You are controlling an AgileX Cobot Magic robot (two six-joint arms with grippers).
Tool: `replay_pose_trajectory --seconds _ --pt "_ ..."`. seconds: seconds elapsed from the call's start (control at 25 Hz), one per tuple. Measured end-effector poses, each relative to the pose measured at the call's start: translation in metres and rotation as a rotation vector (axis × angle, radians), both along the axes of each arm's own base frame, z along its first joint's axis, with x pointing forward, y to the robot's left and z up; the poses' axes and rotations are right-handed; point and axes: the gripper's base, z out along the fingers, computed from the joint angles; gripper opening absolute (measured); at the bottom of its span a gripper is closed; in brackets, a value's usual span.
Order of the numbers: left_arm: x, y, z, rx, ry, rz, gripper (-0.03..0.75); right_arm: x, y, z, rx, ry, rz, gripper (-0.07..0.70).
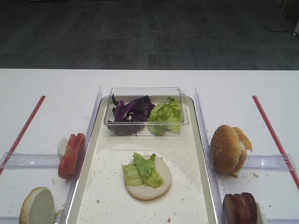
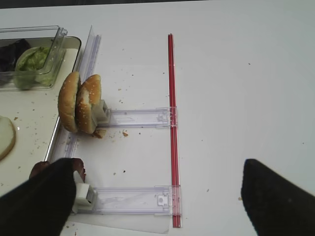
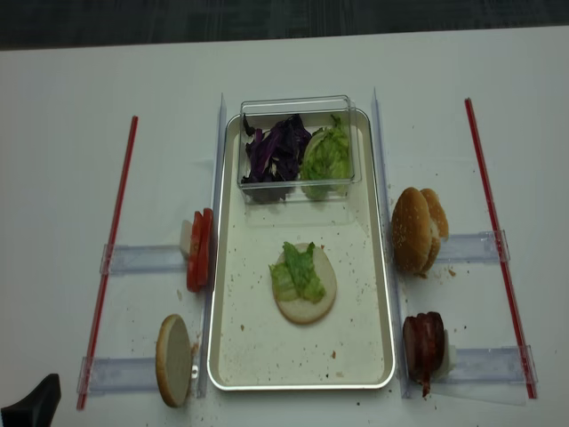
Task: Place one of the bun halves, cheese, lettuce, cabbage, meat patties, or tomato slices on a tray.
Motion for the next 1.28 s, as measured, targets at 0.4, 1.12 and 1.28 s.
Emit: replay_pose_trajectory --seconds 0.4,1.12,1.28 --pt "0.0000 0.0000 0.0000 0.000 0.000 0.000 0.554 0.0000 0.0000 0.0000 0.000 0.000 0.000 0.692" --pt "0.0000 0.0000 0.0000 0.000 0.000 0.000 0.554 0.0000 0.0000 0.0000 0.000 0.000 0.000 0.692" --pt "0.0000 0.0000 0.0000 0.000 0.000 0.000 0.554 0.0000 0.0000 0.0000 0.000 0.000 0.000 0.692"
